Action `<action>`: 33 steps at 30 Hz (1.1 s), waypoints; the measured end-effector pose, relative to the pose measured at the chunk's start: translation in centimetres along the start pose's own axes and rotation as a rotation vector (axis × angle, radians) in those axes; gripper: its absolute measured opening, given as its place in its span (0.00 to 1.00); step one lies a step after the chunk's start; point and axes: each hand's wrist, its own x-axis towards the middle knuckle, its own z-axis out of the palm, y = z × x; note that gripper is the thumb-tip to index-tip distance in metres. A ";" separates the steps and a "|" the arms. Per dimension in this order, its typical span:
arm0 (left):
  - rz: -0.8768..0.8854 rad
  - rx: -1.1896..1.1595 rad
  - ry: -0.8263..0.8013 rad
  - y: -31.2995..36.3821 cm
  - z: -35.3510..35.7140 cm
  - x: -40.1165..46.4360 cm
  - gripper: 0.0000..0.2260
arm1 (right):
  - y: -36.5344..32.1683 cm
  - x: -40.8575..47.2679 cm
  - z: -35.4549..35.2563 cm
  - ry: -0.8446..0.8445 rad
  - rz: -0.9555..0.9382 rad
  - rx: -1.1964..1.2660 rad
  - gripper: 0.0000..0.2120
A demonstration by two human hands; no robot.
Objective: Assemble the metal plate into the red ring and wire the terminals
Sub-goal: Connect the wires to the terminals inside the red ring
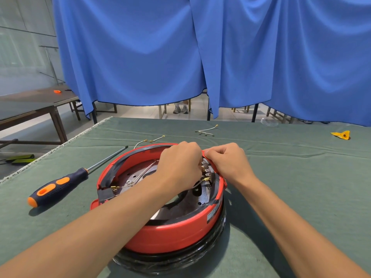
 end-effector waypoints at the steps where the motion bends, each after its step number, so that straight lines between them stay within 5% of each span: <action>1: -0.006 -0.005 0.003 0.0 0.0 0.1 0.06 | 0.0 0.0 0.0 0.001 -0.002 -0.012 0.14; 9: -0.027 -0.081 -0.031 -0.2 -0.2 0.0 0.06 | -0.1 0.1 -0.2 -0.031 0.038 -0.008 0.14; 18: -0.049 -0.171 -0.060 -0.6 -1.0 -0.5 0.06 | 0.2 1.0 -4.3 -0.025 0.281 0.293 0.10; 21: -0.035 -0.234 0.052 -0.9 -1.3 -0.6 0.07 | 1.3 0.8 -4.1 -0.026 0.340 0.288 0.09; 26: 0.254 -0.213 0.093 -0.6 -1.0 -0.7 0.20 | 3.7 0.3 -2.5 0.024 0.254 0.030 0.09; 31: 0.268 -0.211 -0.064 -0.9 -0.6 -0.4 0.26 | 4.5 -0.6 -0.7 -0.289 -0.052 -0.560 0.06; 33: 0.242 -0.232 -0.097 -0.9 -0.6 -0.5 0.26 | 4.3 -0.6 -0.7 -0.317 -0.108 -0.604 0.06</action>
